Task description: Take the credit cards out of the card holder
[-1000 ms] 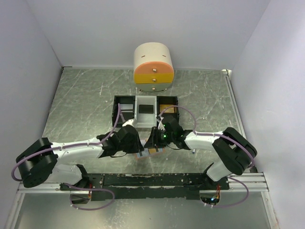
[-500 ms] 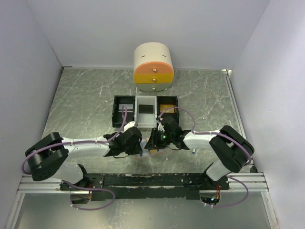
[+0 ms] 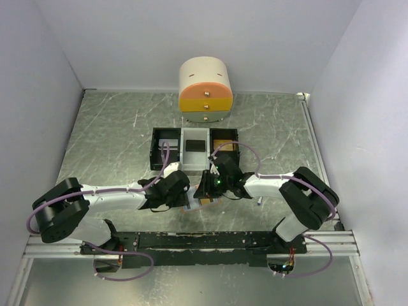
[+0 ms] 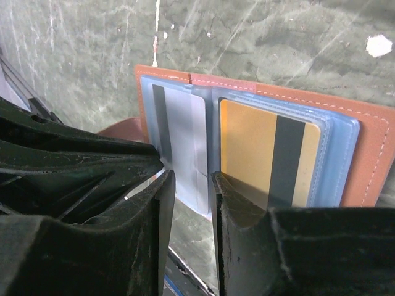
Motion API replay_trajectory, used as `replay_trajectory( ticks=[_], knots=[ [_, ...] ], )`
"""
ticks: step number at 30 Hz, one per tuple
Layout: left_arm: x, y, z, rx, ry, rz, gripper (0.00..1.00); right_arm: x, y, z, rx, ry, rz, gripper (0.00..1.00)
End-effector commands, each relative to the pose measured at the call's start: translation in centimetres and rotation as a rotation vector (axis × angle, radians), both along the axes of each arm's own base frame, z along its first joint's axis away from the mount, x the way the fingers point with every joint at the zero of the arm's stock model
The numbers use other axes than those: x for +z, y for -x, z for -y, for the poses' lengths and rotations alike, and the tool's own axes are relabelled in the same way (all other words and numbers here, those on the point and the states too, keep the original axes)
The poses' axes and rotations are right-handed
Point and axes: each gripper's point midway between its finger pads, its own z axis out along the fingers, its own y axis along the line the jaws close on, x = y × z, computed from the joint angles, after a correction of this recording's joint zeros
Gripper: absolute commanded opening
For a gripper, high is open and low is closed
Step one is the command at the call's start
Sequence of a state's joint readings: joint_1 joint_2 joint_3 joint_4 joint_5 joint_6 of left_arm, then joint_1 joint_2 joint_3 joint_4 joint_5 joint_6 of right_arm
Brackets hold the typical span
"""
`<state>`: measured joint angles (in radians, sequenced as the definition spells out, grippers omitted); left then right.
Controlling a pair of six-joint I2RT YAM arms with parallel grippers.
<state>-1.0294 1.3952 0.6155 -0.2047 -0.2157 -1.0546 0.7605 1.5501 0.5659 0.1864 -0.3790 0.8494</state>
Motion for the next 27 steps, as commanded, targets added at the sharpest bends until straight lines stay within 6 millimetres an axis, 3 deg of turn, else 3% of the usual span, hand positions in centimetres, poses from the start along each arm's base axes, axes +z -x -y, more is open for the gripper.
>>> replay_trajectory(
  ticks=[1, 6, 17, 22, 24, 27],
  knots=[
    [-0.5, 0.1, -1.4, 0.012, -0.076, 0.001, 0.26, -2.1, -0.2, 1.5, -0.011, 0.12, -0.004, 0.31],
    [-0.6, 0.2, -1.5, 0.013, -0.071, 0.003, 0.24, -3.0, 0.3, 1.9, -0.008, 0.14, -0.022, 0.3],
    [-1.7, 0.7, -1.5, -0.004, -0.088, -0.024, 0.17, -0.7, 1.0, -0.9, 0.028, -0.061, -0.056, 0.23],
    [-1.6, 0.7, -2.0, 0.006, -0.107, -0.019, 0.17, 0.7, 0.6, -1.3, 0.03, -0.103, -0.03, 0.12],
    [-1.6, 0.7, -2.1, 0.008, -0.103, -0.019, 0.17, 1.1, 0.6, -1.5, 0.037, -0.127, -0.037, 0.01],
    [-1.6, 0.8, -2.2, 0.011, -0.1, -0.017, 0.17, 1.3, 0.5, -1.4, 0.027, -0.126, -0.034, 0.0]
  ],
)
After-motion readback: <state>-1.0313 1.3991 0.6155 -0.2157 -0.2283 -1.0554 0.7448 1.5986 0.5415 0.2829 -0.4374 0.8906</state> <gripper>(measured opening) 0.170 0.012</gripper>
